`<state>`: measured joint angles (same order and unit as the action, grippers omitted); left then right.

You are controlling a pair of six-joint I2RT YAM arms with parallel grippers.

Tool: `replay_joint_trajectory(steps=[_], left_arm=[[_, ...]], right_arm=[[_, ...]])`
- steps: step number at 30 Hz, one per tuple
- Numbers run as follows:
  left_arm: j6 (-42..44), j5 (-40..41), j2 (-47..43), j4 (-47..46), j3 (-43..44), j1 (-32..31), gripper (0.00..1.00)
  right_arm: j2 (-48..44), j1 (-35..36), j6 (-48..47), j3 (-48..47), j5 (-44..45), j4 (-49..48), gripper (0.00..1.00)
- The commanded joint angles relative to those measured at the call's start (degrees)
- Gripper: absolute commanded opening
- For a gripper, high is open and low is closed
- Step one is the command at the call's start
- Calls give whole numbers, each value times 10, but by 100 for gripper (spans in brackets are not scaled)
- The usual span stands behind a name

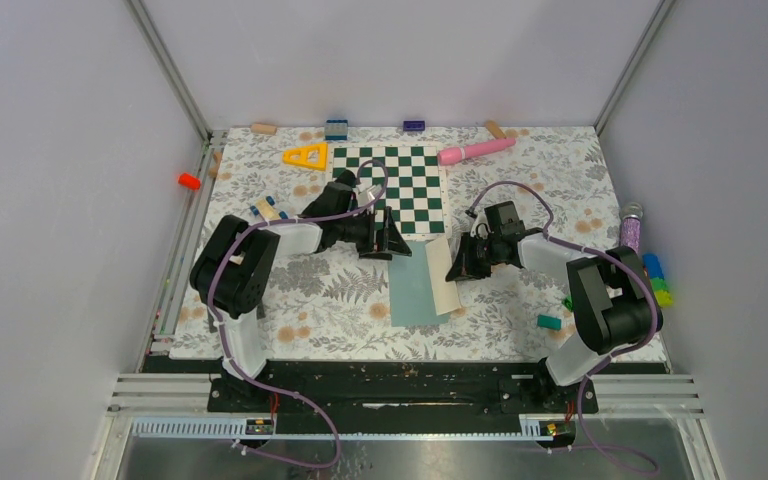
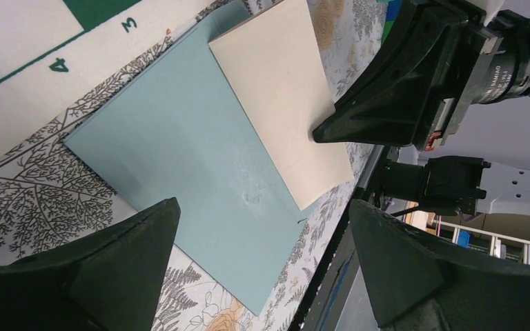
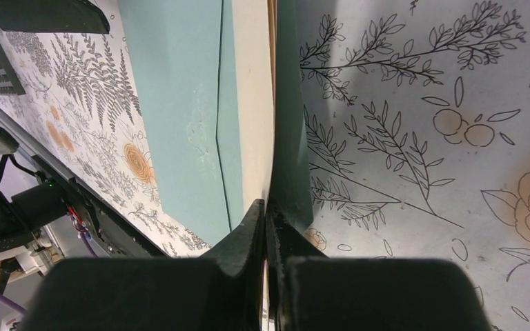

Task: Place the letter into the envelope and seal it
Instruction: Place the letter in the envelope.

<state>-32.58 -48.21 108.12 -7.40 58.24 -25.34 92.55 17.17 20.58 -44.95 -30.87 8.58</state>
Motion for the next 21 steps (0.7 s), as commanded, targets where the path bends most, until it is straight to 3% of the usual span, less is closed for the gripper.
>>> replay_joint_trajectory(steps=[1,21], left_arm=[[21,25,-1,9,9,-7,96],[49,119,28,73,26,-13,96]], right_arm=[[3,5,-6,-18,7,14,0],[-17,5,10,-18,19,48,0]])
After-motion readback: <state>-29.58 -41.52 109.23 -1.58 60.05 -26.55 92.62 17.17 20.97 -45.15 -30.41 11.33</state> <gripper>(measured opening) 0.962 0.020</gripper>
